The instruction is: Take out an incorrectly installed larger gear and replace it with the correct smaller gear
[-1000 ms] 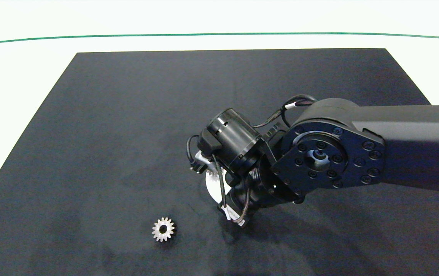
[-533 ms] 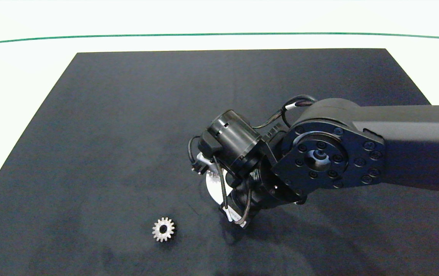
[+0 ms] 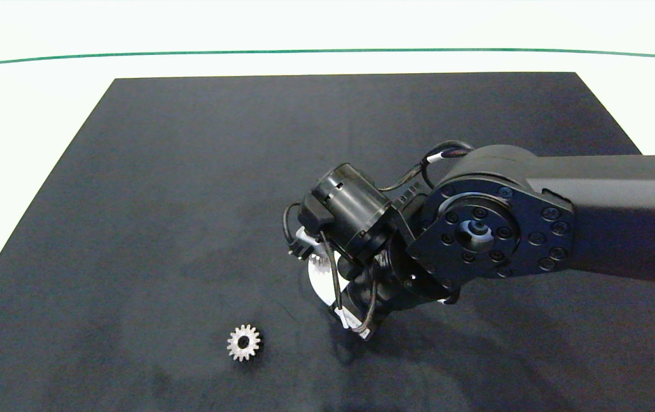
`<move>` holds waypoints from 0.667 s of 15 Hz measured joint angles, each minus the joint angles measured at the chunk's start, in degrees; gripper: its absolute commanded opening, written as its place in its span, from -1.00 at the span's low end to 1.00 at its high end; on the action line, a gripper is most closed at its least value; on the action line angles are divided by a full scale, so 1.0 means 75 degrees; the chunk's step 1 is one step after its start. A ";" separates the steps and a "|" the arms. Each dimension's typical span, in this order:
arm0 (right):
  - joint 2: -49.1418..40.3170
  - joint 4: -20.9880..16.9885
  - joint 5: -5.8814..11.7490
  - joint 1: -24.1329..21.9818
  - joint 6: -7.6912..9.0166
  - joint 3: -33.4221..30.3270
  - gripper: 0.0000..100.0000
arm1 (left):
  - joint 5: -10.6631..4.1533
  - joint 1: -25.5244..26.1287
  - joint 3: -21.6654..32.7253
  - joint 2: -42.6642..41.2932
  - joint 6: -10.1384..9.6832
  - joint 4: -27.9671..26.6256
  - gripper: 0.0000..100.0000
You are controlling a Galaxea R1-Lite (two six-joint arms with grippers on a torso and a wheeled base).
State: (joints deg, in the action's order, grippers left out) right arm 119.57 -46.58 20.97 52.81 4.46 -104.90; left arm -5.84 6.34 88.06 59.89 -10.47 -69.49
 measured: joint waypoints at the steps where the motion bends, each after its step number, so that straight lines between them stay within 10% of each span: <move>1: 0.0000 -0.0023 0.0059 0.0000 0.0021 0.0015 -1.00 | 0.0000 0.0000 0.0000 -0.0003 -0.0003 0.0000 1.00; 10: -0.0036 -0.0140 0.0242 0.0036 -0.0229 -0.0151 -1.00 | 0.0000 -0.0002 0.0000 -0.0026 0.0000 0.0000 1.00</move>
State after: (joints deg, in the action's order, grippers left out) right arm 119.30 -47.63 22.78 53.08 2.74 -106.03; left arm -5.84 6.33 88.06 59.70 -10.47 -69.49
